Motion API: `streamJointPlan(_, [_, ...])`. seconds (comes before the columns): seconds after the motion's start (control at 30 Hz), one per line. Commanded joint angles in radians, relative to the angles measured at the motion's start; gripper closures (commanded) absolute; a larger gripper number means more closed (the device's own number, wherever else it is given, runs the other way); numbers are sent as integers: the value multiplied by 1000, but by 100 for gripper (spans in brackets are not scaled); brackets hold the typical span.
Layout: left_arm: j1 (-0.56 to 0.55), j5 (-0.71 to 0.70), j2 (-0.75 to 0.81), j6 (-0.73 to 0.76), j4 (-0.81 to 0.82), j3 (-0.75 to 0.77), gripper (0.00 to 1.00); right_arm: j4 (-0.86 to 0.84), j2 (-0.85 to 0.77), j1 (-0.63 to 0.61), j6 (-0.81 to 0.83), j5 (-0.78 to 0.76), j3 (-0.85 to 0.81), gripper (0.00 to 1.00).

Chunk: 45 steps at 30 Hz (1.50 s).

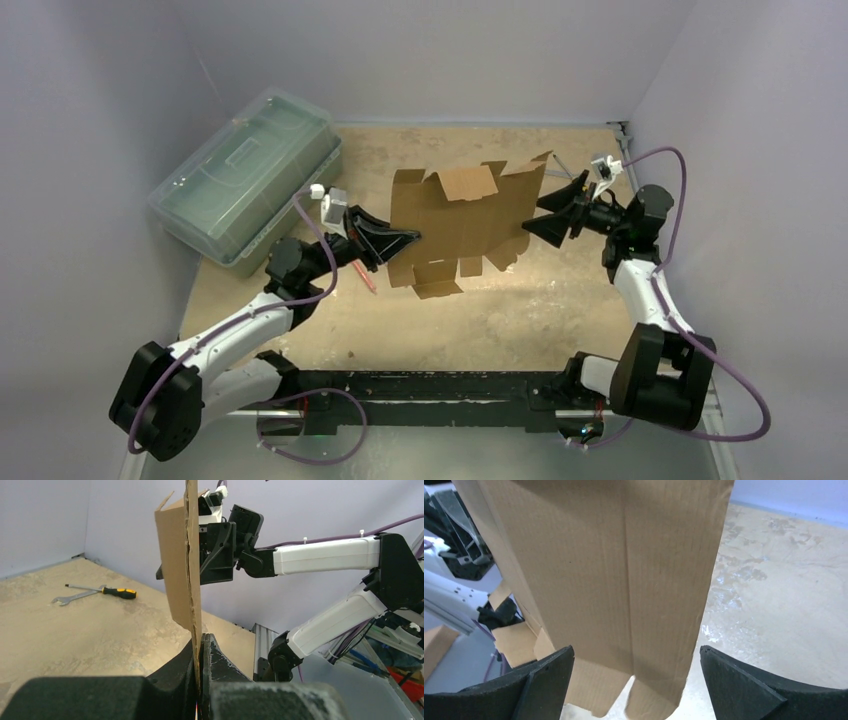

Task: Fold the paper box
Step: Fold the paper box at the center of the board.

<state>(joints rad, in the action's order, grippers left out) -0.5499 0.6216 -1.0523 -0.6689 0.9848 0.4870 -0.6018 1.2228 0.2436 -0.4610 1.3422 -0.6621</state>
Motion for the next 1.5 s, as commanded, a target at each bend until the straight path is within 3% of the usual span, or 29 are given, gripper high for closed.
streamJointPlan(0.0, [4,30,35,35,26,39,100,205,-60,8,207,8,-76,1])
streamJointPlan(0.27, [5,37,38,15,58,31,100,9,-54,9,38,41,-37,2])
streamJointPlan(0.33, [4,29,38,15,58,25,100,-38,-59,9,2,58,-31,7])
streamJointPlan(0.43, [4,15,34,23,56,16,100,-53,-63,9,-13,83,-41,28])
streamJointPlan(0.57, [5,-2,21,36,45,8,100,-55,-70,7,-12,101,-48,74])
streamJointPlan(0.6, [4,-8,19,38,43,6,100,-56,-72,8,-10,104,-48,82])
streamJointPlan(0.7, [4,-41,19,57,7,4,100,-55,-79,8,-7,104,-52,97])
streamJointPlan(0.77, [4,-81,28,83,-47,8,100,-26,-84,9,7,88,-60,100])
streamJointPlan(0.87, [5,-177,53,141,-200,27,100,167,-88,9,141,54,-110,100])
streamJointPlan(0.93, [5,-237,72,172,-306,44,84,459,-85,13,394,20,-206,100])
streamJointPlan(1.0, [7,-272,94,220,-419,66,68,845,-72,13,753,-120,-326,100])
streamJointPlan(1.03, [8,-291,109,249,-481,83,54,966,-63,13,868,-174,-371,100])
streamJointPlan(1.13, [7,-351,170,359,-641,138,28,1121,-40,14,994,-268,-468,100])
streamJointPlan(1.2, [7,-377,211,435,-723,169,17,1237,-22,13,1090,-349,-539,100])
streamJointPlan(1.33, [7,-352,259,604,-822,220,10,1418,21,11,1208,-417,-674,100])
streamJointPlan(1.47, [7,-278,240,740,-815,255,9,1520,48,-2,1259,-467,-761,100])
